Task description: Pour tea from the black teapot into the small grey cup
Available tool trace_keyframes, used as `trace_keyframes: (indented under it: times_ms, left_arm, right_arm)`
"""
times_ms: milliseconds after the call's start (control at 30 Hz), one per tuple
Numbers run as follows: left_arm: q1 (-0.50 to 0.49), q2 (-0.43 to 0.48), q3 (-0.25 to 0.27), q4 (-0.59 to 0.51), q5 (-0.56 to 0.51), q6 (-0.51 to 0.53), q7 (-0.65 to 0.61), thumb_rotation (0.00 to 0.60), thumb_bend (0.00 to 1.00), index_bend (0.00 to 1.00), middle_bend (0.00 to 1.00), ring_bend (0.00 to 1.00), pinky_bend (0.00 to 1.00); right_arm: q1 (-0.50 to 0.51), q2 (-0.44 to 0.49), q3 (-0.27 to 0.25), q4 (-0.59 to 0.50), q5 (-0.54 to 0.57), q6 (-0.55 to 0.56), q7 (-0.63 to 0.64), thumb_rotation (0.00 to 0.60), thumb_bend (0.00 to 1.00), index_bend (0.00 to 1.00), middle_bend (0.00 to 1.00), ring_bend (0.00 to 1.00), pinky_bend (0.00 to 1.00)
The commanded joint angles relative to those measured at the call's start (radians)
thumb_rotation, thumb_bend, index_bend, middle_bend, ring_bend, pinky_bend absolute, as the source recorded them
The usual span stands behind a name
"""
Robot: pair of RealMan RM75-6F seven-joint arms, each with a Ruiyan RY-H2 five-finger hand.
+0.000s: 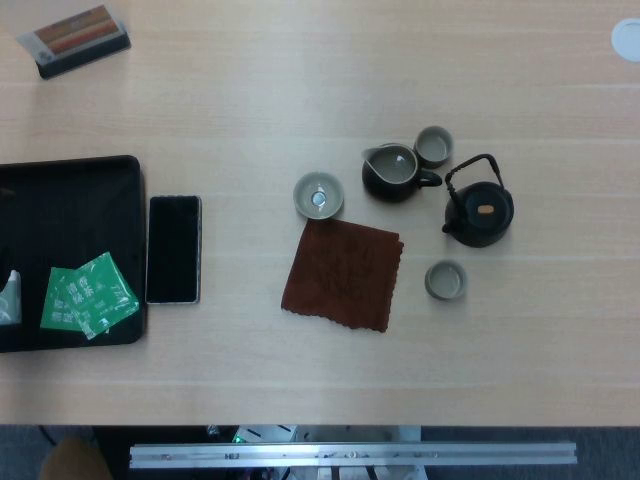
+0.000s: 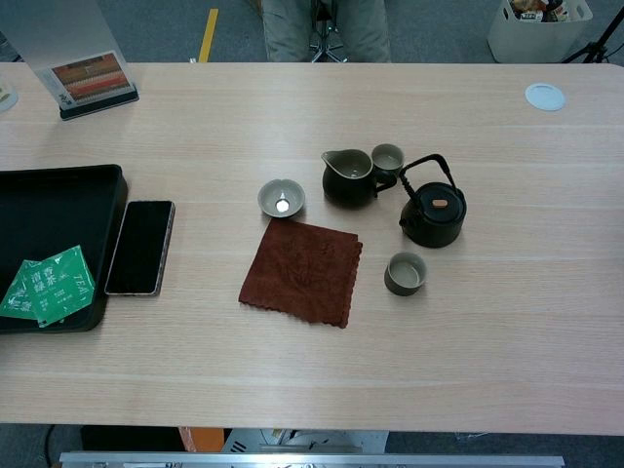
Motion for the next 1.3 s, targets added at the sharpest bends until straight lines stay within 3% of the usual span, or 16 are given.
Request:
trace_keyframes:
  times_ms: [33,500,633,700,833,1000,1300]
  left_arm:
    - [-0.003,-0.006,-0.001,0.006,-0.004,-0.006,-0.002,0.6,0.39,0.27,0.29,0.23,0.21]
    - [0.004,-0.007,-0.001,0.021,-0.004,0.01,-0.024,0.6,0.39,0.27,0.29,0.23,0.22]
    - [0.011,-0.006,0.002,0.025,-0.006,0.016,-0.033,0.6,0.39,0.27,0.29,0.23,0.22]
    - [0.015,-0.006,0.004,0.026,-0.007,0.02,-0.037,0.6,0.39,0.27,0.29,0.23,0.21]
    - [0.025,-0.005,0.006,0.029,-0.01,0.03,-0.042,0.6,0.39,0.27,0.29,0.23,0.22]
    - [0.033,-0.005,0.006,0.036,-0.018,0.037,-0.047,0.6,0.39,0.27,0.29,0.23,0.22]
    - [0.027,-0.011,0.0,0.06,-0.041,0.013,-0.07,0.6,0.39,0.27,0.29,0.23,0.21]
  right_arm:
    - [0.005,0.003,0.004,-0.005,0.0,-0.003,0.003,0.558,0.26,0.39,0.43,0.35,0.48]
    - [0.108,0.033,0.023,-0.05,-0.02,-0.13,0.03,0.548,0.26,0.39,0.43,0.35,0.47]
    - [0.176,0.034,0.041,-0.061,-0.016,-0.214,0.051,0.443,0.24,0.39,0.43,0.35,0.47]
    - [0.206,0.03,0.049,-0.066,-0.009,-0.253,0.051,0.347,0.17,0.39,0.43,0.35,0.47]
    - [0.289,0.011,0.067,-0.065,0.009,-0.362,0.063,0.243,0.07,0.39,0.44,0.35,0.43]
    - [0.385,-0.059,0.092,-0.015,0.028,-0.464,0.08,0.192,0.03,0.39,0.45,0.35,0.41]
    - [0.527,-0.231,0.114,0.143,0.08,-0.607,0.07,0.189,0.03,0.41,0.47,0.35,0.41]
